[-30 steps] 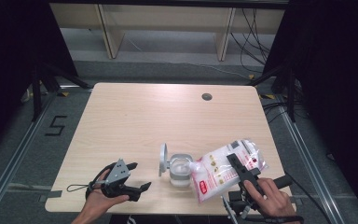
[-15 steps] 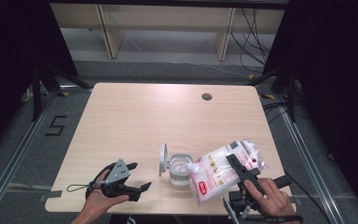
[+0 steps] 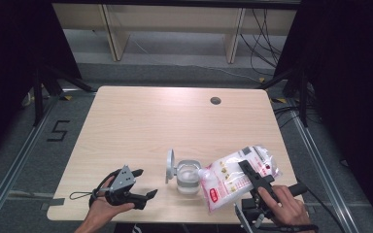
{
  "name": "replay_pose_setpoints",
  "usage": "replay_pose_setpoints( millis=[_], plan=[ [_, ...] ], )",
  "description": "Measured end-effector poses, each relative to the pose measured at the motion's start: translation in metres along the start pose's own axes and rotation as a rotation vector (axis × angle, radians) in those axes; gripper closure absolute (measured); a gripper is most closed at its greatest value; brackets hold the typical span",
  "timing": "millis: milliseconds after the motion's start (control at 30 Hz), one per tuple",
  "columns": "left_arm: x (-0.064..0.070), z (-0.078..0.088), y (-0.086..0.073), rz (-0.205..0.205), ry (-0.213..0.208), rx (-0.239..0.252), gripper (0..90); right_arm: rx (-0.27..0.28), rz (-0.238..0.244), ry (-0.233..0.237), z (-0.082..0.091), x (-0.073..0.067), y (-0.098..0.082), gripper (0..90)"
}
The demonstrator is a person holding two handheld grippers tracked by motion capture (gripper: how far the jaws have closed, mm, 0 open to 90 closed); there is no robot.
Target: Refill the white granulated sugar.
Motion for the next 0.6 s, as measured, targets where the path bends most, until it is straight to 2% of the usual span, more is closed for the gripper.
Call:
replay_pose_setpoints(
  millis=[33,67,200,233,267,300,333,367,467,567,600],
  plan=[
    [0.0001,0.0000,0.0000,0.001,0.000,0.000,15.6,0.008,0.003,-0.017,-0.0005,0.0007,0.0001,68.9],
    [0.0001,0.0000,0.0000,0.000,0.000,0.000,15.6,0.014,0.028,-0.024,-0.0006,0.0032,0.0003,69.0],
    [0.0000,0.0000,0.0001,0.001,-0.001,0.000,15.6,-0.001,0.047,0.002,0.0007,0.0033,-0.0009,69.0],
    [0.0000,0.0000,0.0001,0.002,0.000,0.001,15.6,-0.001,0.031,-0.004,0.0004,0.0022,-0.0011,69.0],
    [0.0000,0.0000,0.0001,0.002,-0.001,0.000,15.6,-0.017,0.016,0.016,0.0016,0.0004,-0.0020,69.0],
    [-0.0001,0.0000,0.0001,0.001,-0.001,0.000,15.6,-0.023,0.001,0.017,0.0019,-0.0007,-0.0024,69.0],
    [0.0000,0.0000,0.0001,0.002,-0.001,0.001,15.6,-0.017,0.003,0.004,0.0014,-0.0002,-0.0022,69.0],
    [0.0000,0.0001,0.0001,0.001,-0.001,0.001,15.6,-0.025,0.004,0.016,0.0019,-0.0004,-0.0025,69.0],
    [0.0000,0.0000,0.0001,0.002,-0.001,0.000,15.6,-0.010,0.009,0.009,0.0014,0.0020,-0.0015,69.1],
    [0.0000,-0.0001,0.0001,0.001,-0.001,0.000,15.6,-0.023,-0.031,0.014,0.0018,-0.0016,-0.0023,69.1],
    [-0.0001,-0.0001,0.0001,0.001,0.000,0.000,15.7,0.006,-0.001,0.008,-0.0003,0.0011,-0.0009,69.1]
  ],
)
Point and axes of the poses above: each handheld gripper's, and its own axes: z roughly backward along the jaws, y roughly out of its top, x roughly to its right, the point moved 6 cm from there along -z, roughly forward along the jaws, and after that the axes turned 3 degrees about z, right-handed, at the moved point
